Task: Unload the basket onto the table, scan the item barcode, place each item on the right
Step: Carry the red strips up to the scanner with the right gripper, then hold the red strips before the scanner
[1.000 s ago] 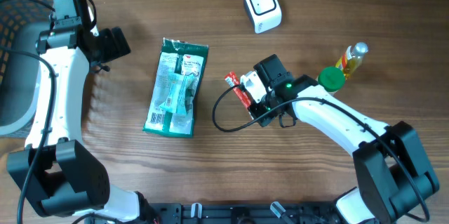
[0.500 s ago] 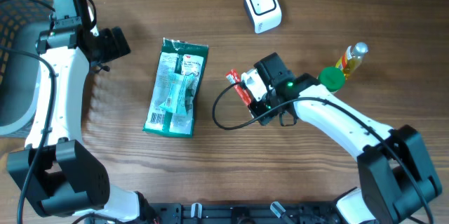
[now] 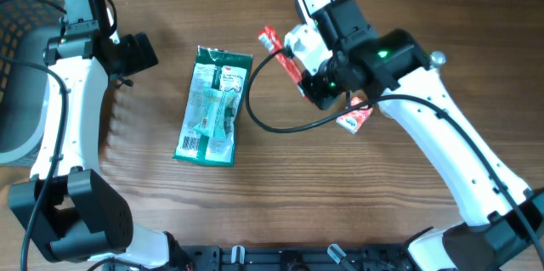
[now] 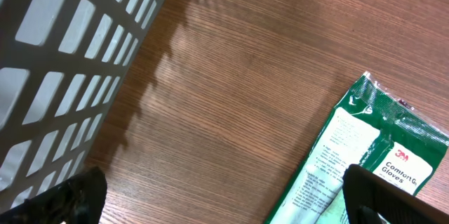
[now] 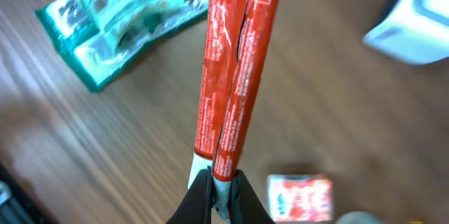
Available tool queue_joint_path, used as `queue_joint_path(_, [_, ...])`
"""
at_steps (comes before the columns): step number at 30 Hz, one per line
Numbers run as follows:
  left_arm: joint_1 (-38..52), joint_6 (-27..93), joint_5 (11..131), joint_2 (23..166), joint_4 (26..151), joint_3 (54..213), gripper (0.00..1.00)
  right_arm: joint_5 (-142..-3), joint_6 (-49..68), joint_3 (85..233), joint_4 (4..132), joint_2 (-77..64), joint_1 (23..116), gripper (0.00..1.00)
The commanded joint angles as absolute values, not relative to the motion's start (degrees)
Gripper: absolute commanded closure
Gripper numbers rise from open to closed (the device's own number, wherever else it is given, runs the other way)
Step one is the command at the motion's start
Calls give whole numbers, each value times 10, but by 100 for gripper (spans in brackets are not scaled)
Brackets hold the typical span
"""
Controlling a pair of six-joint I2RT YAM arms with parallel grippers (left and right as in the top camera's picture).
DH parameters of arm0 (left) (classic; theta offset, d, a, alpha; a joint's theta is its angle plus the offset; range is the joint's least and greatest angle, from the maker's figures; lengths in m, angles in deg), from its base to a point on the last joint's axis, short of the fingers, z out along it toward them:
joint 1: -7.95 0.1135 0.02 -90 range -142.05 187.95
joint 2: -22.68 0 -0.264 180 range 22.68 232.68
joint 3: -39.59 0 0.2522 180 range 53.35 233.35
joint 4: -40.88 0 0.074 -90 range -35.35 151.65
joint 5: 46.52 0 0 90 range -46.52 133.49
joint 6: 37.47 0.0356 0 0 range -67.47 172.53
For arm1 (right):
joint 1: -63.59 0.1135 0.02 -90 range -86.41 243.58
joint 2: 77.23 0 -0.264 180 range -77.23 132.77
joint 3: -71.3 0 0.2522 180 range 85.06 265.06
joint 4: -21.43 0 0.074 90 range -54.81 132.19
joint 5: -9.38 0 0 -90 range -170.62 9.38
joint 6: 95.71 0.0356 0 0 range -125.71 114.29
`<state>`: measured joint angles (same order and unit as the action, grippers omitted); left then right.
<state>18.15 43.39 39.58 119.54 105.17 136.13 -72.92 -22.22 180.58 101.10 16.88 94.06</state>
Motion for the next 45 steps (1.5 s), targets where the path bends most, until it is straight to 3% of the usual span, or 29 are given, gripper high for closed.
queue_joint_path(1, [183,433,400,1194,1050,1365,0,-798,-238,1824,1022,160,939,96])
queue_joint_path(5, [183,433,400,1194,1050,1365,0,-869,-238,1824,998,161,939,96])
queue_joint_path(14, [183,433,400,1194,1050,1365,0,-1058,-388,1821,904,195,939,96])
queue_joint_path(29, [183,433,400,1194,1050,1365,0,-1372,-538,1821,599,451,919,96])
queue_joint_path(45, [183,433,400,1194,1050,1365,0,-1377,-642,1821,514,520,892,96])
